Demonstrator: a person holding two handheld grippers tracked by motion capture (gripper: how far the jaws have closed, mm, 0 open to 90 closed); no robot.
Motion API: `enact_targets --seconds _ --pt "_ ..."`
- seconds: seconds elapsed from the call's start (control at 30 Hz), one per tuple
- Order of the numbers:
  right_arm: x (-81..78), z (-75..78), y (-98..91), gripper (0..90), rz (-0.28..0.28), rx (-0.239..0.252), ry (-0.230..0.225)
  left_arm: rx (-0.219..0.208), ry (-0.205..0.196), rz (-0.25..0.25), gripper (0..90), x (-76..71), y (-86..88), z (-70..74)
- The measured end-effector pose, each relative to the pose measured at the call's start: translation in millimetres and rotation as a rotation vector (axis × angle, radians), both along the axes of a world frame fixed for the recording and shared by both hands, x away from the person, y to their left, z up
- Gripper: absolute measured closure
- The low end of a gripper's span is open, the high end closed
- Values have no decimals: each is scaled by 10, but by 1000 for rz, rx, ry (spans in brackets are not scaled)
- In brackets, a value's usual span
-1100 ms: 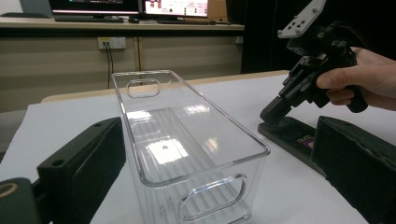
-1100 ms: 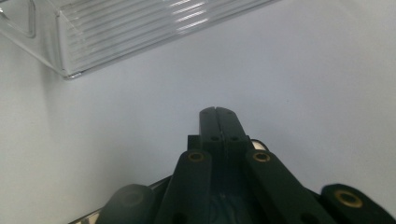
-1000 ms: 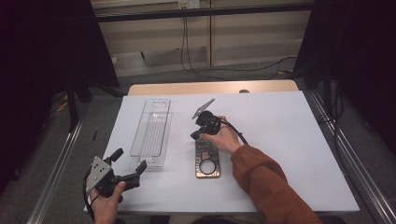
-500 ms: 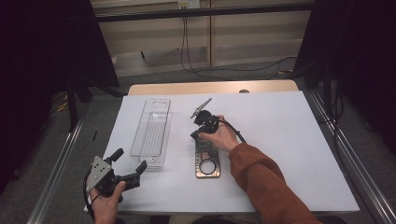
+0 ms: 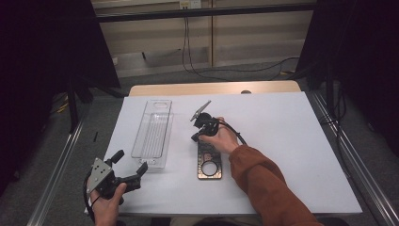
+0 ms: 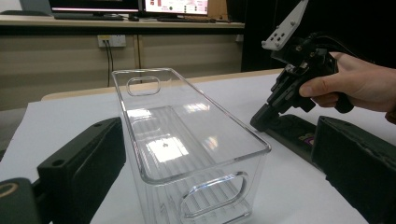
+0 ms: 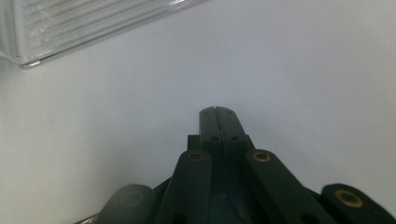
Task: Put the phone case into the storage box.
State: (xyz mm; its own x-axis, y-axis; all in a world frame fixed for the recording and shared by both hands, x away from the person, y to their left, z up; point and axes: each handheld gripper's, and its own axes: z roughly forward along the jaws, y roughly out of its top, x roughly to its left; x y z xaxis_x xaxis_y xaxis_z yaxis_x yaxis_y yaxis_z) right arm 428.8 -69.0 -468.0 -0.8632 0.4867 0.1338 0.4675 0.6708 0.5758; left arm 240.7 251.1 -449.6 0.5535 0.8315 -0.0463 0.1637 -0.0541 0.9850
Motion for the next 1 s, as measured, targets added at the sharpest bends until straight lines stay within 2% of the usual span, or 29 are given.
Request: enact_targets --seconds 0.17,0.43,0.7,0.8,0.93,1.0 --pt "2 3 -44 900 -8 -2 6 9 4 6 31 -6 8 1" --pt "-12 16 -87 900 -22 -22 8 -3 1 7 31 -13 8 0" --pt "-17 19 -172 900 -33 -26 11 2 2 10 31 -12 13 -2" --pt "-26 17 -210 900 -24 -31 -2 0 3 7 31 -15 9 -5" --pt "-43 14 -295 900 -37 -21 11 0 0 5 31 -16 13 -3" --pt "-55 17 -330 900 -40 -29 2 0 0 10 31 -16 16 -4"
